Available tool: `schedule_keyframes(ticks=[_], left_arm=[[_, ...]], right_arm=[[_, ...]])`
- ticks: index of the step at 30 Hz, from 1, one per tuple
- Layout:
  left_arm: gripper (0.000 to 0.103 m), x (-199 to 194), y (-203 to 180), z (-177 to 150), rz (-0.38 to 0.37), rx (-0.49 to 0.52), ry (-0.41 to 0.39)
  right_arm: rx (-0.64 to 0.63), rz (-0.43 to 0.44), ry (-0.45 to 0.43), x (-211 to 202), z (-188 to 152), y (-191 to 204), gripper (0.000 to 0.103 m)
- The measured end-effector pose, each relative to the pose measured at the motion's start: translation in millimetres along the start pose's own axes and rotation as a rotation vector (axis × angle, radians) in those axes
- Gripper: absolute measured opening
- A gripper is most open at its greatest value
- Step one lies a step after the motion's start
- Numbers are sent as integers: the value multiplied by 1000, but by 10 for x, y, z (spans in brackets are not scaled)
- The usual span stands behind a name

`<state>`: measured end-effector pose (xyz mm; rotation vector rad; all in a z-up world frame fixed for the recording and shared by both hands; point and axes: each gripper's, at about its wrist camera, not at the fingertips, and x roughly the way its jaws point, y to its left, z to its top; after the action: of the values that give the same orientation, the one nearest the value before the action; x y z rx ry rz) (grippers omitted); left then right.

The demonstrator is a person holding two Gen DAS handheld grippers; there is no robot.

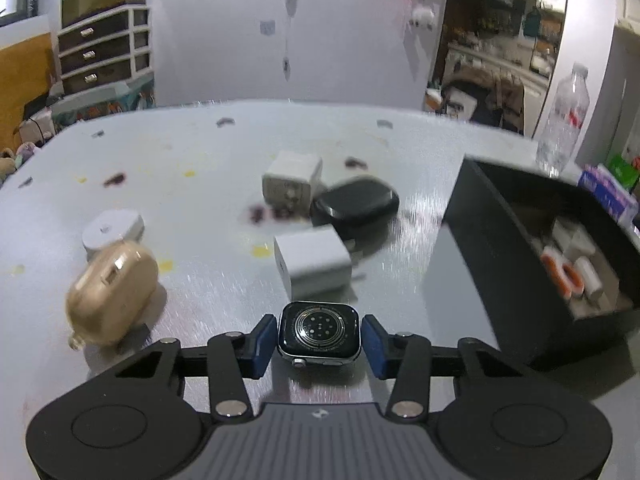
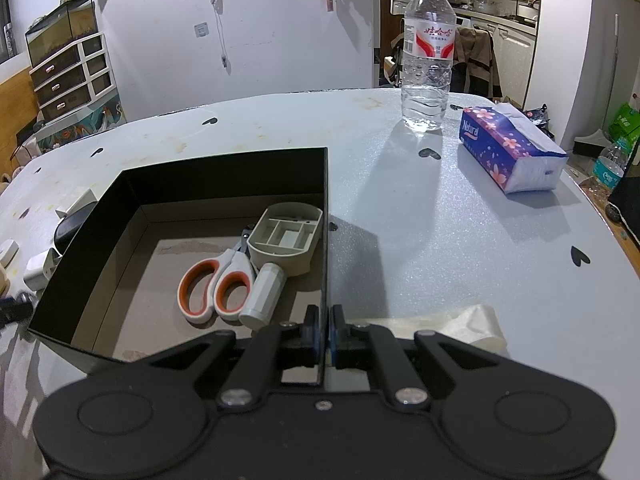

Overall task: Organize rigid objects
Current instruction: 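Move the left tool to the smartwatch and grasp it, then carry the smartwatch with the left tool into the black box and release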

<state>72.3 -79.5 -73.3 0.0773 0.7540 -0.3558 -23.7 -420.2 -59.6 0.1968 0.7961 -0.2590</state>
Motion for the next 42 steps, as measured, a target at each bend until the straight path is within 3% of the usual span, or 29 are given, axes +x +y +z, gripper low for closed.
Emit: schedule_keyframes(ticks=[8, 16, 19, 22, 29, 32, 34, 42], left_arm=[[47, -351, -195, 360, -84, 46, -166], [47, -305, -820, 759, -229, 130, -207], [47, -143, -1069, 883, -267, 133, -163], [47, 105, -1290, 1002, -292, 97, -69], [47, 652, -1582, 1035, -277, 26, 118], [47, 798, -1618, 1006, -252, 4, 156], [47, 819, -1676, 1006, -233, 7, 140], [48, 992, -1747, 946, -236, -25, 196]], right_arm=[[-1, -2, 0, 8, -2, -8, 6], [0, -3, 2, 15, 3, -1, 5], [-2, -11, 3, 20, 4, 16, 6], [0, -11, 4, 24, 5, 21, 5], [8, -4, 3, 21, 10, 8, 5], [8, 0, 2, 20, 6, 2, 6], [9, 1, 1, 18, 5, -3, 6], [10, 4, 1, 16, 5, -7, 6]])
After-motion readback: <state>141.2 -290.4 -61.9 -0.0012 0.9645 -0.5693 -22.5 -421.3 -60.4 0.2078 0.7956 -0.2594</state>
